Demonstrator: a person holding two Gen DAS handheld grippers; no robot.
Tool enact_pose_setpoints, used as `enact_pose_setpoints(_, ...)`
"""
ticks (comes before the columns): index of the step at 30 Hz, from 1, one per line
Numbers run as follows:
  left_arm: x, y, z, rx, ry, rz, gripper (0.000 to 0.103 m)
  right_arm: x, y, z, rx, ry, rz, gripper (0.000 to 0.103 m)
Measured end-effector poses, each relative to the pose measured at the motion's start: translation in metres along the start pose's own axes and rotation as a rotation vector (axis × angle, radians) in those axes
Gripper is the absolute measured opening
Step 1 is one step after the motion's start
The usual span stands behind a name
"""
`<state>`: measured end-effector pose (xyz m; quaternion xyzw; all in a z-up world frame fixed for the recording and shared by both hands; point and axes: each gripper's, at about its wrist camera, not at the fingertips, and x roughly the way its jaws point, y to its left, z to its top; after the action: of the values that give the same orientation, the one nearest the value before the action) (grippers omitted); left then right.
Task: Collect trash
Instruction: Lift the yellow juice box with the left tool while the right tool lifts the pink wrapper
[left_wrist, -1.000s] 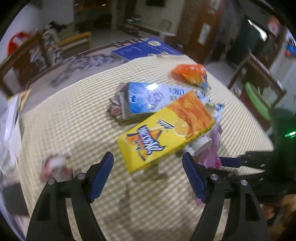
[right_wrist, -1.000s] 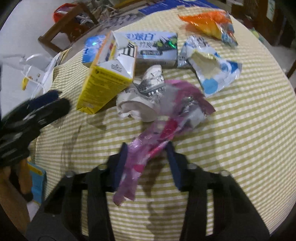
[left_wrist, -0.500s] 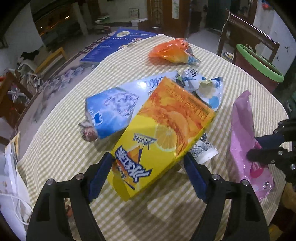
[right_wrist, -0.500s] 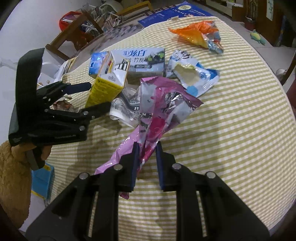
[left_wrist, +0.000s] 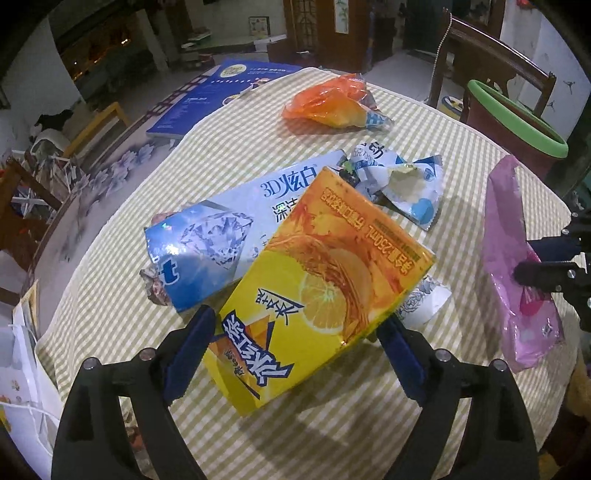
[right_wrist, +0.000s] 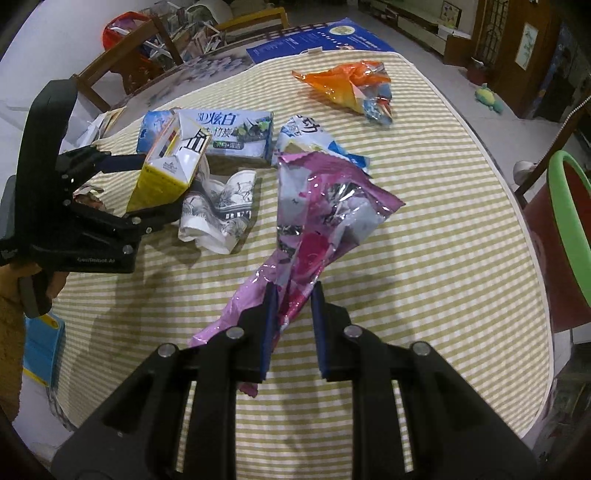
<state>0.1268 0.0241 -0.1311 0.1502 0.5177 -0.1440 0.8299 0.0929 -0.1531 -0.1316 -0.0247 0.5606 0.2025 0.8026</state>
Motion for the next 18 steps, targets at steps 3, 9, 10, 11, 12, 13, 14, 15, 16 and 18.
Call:
enact_pose_setpoints(3, 0.002, -0.004, 0.003, 0.015, 0.0, 0.013, 0.084, 0.001, 0.002, -0.002, -0.001, 0.002, 0.005, 0.019)
enact_pose_setpoints(9, 0.003, -0.009, 0.005, 0.029, -0.01, 0.013, 0.084, 0.003, 0.003, -0.002, -0.001, 0.006, 0.008, 0.019)
enact_pose_setpoints(10, 0.004, -0.01, 0.006, 0.026, -0.011, 0.011, 0.084, 0.003, 0.002, -0.002, 0.0, 0.007, 0.012, 0.019)
enact_pose_setpoints(11, 0.004, -0.01, 0.006, 0.022, -0.014, 0.011, 0.083, 0.003, 0.002, -0.002, 0.001, 0.007, 0.017, 0.019)
enact_pose_setpoints(12, 0.003, -0.01, 0.007, 0.022, -0.019, 0.014, 0.081, 0.003, 0.001, -0.002, 0.002, 0.005, 0.021, 0.019)
enact_pose_setpoints(13, 0.003, -0.011, 0.008, 0.023, -0.026, 0.017, 0.077, 0.003, 0.0, -0.002, 0.006, 0.003, 0.026, 0.019)
enact_pose_setpoints(14, 0.0, -0.012, 0.009, 0.027, -0.037, 0.023, 0.075, 0.002, -0.001, -0.002, 0.01, 0.0, 0.03, 0.019)
enact_pose_setpoints(15, -0.002, -0.012, 0.01, 0.027, -0.042, 0.024, 0.07, 0.002, -0.002, -0.001, 0.011, -0.003, 0.032, 0.019)
enact_pose_setpoints(16, -0.004, -0.013, 0.011, 0.027, -0.05, 0.026, 0.065, 0.001, -0.002, -0.001, 0.013, -0.006, 0.033, 0.019)
enact_pose_setpoints(18, -0.009, -0.011, 0.014, 0.017, -0.059, 0.028, 0.059, 0.0, -0.003, -0.002, 0.017, -0.013, 0.037, 0.019)
